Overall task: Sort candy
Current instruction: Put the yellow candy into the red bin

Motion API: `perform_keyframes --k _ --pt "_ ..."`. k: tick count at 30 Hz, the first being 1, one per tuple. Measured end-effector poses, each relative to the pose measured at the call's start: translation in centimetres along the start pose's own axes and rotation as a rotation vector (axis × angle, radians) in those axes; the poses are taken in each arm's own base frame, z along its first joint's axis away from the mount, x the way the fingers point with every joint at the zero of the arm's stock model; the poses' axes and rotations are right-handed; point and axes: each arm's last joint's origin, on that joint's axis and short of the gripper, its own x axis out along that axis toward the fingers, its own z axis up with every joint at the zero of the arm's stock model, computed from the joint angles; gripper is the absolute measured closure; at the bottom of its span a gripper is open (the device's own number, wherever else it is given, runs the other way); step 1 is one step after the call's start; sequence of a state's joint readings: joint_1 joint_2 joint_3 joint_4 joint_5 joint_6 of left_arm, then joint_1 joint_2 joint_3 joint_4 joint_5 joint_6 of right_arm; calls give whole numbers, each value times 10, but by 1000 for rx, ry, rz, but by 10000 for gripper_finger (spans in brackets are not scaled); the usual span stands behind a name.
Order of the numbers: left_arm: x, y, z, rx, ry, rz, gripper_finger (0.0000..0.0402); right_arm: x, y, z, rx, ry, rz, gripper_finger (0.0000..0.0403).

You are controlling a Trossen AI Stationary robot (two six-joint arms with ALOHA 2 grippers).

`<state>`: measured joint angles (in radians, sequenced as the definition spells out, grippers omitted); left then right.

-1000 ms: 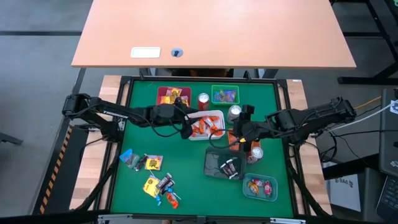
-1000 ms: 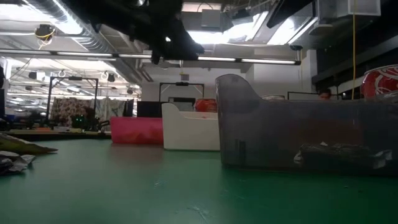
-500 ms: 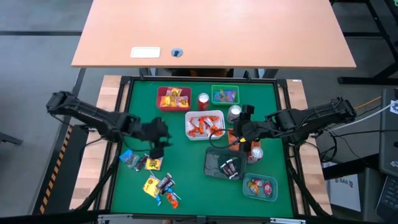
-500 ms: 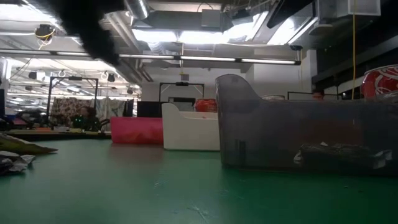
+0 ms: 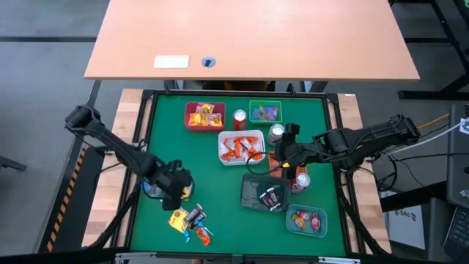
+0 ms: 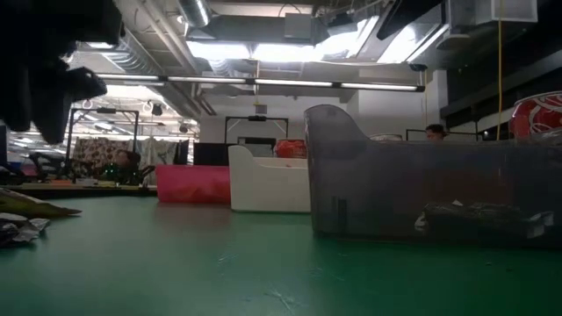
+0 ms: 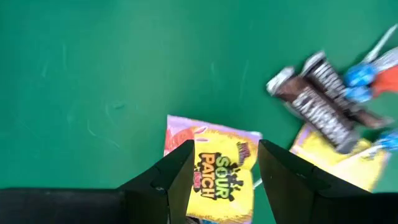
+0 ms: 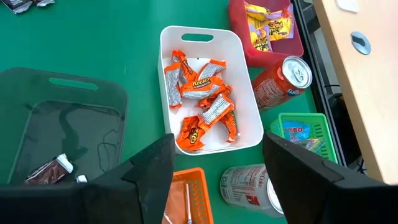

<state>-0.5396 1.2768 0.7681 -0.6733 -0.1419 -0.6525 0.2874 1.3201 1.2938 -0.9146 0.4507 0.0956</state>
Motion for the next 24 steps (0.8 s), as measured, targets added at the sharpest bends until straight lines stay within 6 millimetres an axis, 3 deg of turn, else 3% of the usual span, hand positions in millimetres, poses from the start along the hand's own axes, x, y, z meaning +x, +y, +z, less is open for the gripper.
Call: perform_keyframes --k 16,24 --pt "57 -6 -7 33 189 131 237 0 0 0 0 0 0 162" --pt "67 -8 -7 35 217 131 263 0 0 0 0 0 0 162"
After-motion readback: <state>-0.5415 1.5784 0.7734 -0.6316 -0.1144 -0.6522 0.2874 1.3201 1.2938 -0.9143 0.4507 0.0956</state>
